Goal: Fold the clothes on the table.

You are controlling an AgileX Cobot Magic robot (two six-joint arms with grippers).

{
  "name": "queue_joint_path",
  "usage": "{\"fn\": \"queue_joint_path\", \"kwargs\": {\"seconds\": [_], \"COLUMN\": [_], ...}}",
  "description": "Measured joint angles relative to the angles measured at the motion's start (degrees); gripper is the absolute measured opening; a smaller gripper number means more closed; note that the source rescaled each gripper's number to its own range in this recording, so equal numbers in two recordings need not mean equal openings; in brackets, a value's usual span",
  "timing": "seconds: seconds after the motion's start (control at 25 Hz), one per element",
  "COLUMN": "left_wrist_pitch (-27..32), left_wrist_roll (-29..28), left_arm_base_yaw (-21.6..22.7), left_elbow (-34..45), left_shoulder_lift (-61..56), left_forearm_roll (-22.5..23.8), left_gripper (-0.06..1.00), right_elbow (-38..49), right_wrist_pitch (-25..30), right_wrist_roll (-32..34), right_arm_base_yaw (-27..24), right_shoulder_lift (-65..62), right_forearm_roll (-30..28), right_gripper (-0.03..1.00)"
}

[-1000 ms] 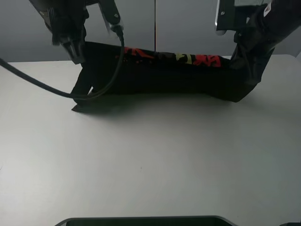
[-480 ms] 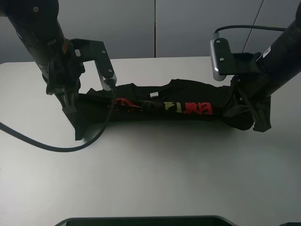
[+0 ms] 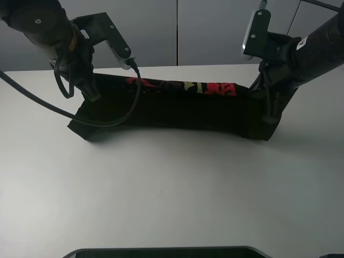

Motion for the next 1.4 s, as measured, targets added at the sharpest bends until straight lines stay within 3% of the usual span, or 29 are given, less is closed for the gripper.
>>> {"fn": "queue_joint_path", "kwargs": {"seconds": [0.28, 0.68, 0.84, 0.96, 1.04, 1.08, 1.2, 1.24, 1.28, 1.32, 1.4], "left_wrist_pitch": [-6.5, -16.2, -19.0, -22.0, -22.5, -22.5, -22.2, -22.1, -22.0, -21.9, -21.0], "left_wrist_roll": [-5.4, -9.4, -10.4, -15.8, -21.0, -23.6, -28.7, -30.2, -31.9, -33.6, -36.1], "left_arm_base_yaw": [1.3, 7.9, 8.4, 8.6, 8.6, 8.6, 8.6, 8.6, 8.6, 8.6, 8.6], "left_elbow": [0.0, 0.0, 0.0, 0.0, 0.0, 0.0, 0.0, 0.0, 0.0, 0.0, 0.0], "left_shoulder_lift": [2.4, 9.6, 11.2, 11.3, 11.3, 11.3, 11.3, 11.3, 11.3, 11.3, 11.3], "left_forearm_roll": [2.1, 2.3, 4.0, 8.2, 12.1, 13.8, 16.7, 17.5, 17.8, 18.2, 17.2], "left_gripper": [0.0, 0.0, 0.01, 0.06, 0.13, 0.2, 0.52, 0.68, 0.86, 0.93, 0.97], "right_elbow": [0.0, 0.0, 0.0, 0.0, 0.0, 0.0, 0.0, 0.0, 0.0, 0.0, 0.0], "right_wrist_pitch": [-6.7, -24.1, -26.5, -27.7, -29.9, -31.3, -33.4, -33.7, -33.7, -33.4, -31.8], "right_wrist_roll": [9.6, 22.0, 22.9, 23.6, 23.8, 23.9, 23.9, 23.9, 23.9, 23.8, 23.8], "right_arm_base_yaw": [0.0, -0.1, -1.6, -3.4, -4.3, -4.6, -4.7, -4.7, -4.7, -4.7, -4.7], "right_shoulder_lift": [3.6, 12.7, 15.0, 16.1, 16.1, 16.1, 16.1, 16.1, 16.1, 16.1, 16.1], "right_forearm_roll": [-9.2, -10.5, -10.2, -7.8, -4.3, -2.5, 2.1, 4.3, 6.6, 8.6, 13.7], "right_gripper": [0.0, 0.0, 0.02, 0.1, 0.21, 0.32, 0.78, 0.91, 0.95, 0.98, 1.0]}}
